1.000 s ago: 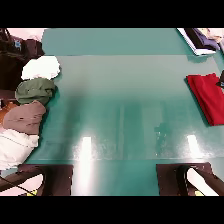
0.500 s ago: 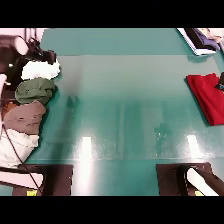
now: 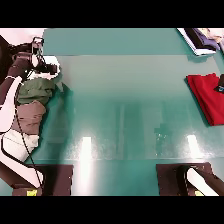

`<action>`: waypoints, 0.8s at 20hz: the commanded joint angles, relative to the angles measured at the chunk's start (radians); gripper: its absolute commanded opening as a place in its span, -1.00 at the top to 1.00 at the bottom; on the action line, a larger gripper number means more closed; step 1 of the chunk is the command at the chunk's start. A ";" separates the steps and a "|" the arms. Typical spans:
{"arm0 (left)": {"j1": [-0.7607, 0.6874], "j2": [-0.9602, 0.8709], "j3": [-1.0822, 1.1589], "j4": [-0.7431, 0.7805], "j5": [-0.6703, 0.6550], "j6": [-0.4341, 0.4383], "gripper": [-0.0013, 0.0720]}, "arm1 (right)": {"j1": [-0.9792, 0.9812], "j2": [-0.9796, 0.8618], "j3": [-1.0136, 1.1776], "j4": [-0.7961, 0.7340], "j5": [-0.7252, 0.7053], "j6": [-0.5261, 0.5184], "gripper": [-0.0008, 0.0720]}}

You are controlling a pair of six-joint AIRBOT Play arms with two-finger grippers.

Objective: Fold the shirts.

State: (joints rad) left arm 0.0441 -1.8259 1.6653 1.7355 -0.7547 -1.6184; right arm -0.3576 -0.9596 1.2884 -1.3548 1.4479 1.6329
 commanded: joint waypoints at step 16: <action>-0.116 -0.009 0.467 -0.020 -0.241 0.104 0.89 | 0.001 0.001 0.000 0.002 -0.007 0.000 0.92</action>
State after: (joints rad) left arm -0.0174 -1.8454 1.9491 1.7271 -0.8711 -1.5906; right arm -0.3576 -0.9596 1.2884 -1.3540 1.4441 1.6329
